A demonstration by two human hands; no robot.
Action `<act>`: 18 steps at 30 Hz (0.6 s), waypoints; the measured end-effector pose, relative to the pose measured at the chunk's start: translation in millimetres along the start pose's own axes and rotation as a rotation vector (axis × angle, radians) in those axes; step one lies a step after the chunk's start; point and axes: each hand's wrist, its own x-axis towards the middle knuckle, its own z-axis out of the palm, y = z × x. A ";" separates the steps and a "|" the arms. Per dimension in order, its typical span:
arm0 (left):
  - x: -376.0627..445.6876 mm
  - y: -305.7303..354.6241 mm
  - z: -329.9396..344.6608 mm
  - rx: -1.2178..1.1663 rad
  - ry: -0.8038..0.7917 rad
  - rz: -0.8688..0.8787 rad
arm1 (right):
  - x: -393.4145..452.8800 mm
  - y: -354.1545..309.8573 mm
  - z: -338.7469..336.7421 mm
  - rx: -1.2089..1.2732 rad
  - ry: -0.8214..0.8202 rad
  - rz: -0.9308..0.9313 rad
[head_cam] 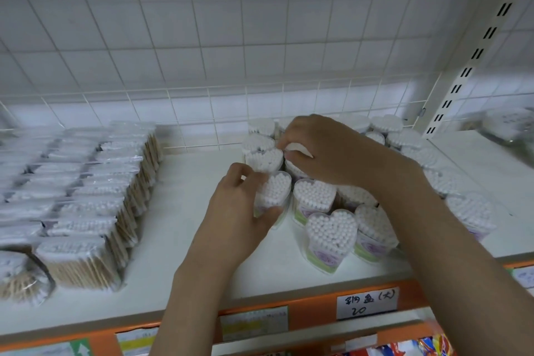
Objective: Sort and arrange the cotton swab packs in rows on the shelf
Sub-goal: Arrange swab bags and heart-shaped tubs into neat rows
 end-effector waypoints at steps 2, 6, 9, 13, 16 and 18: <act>-0.3 -0.9 -0.7 0.001 -0.005 0.008 | 19.1 2.9 1.8 -0.020 -0.047 -0.018; 0.8 -4.6 -11.0 -0.045 0.015 0.018 | 47.5 12.9 11.0 -0.060 -0.181 -0.068; 5.1 -12.5 -22.9 -0.071 0.070 0.002 | 54.9 19.1 16.4 -0.055 -0.270 -0.084; 16.8 -26.2 -34.2 -0.005 0.100 -0.088 | 59.6 21.6 17.5 -0.039 -0.315 -0.073; 21.5 -30.4 -36.6 -0.006 0.048 -0.099 | 64.4 21.0 17.5 -0.051 -0.349 -0.059; 22.2 -30.9 -35.3 -0.038 0.007 -0.083 | 67.1 20.5 17.9 -0.065 -0.359 -0.038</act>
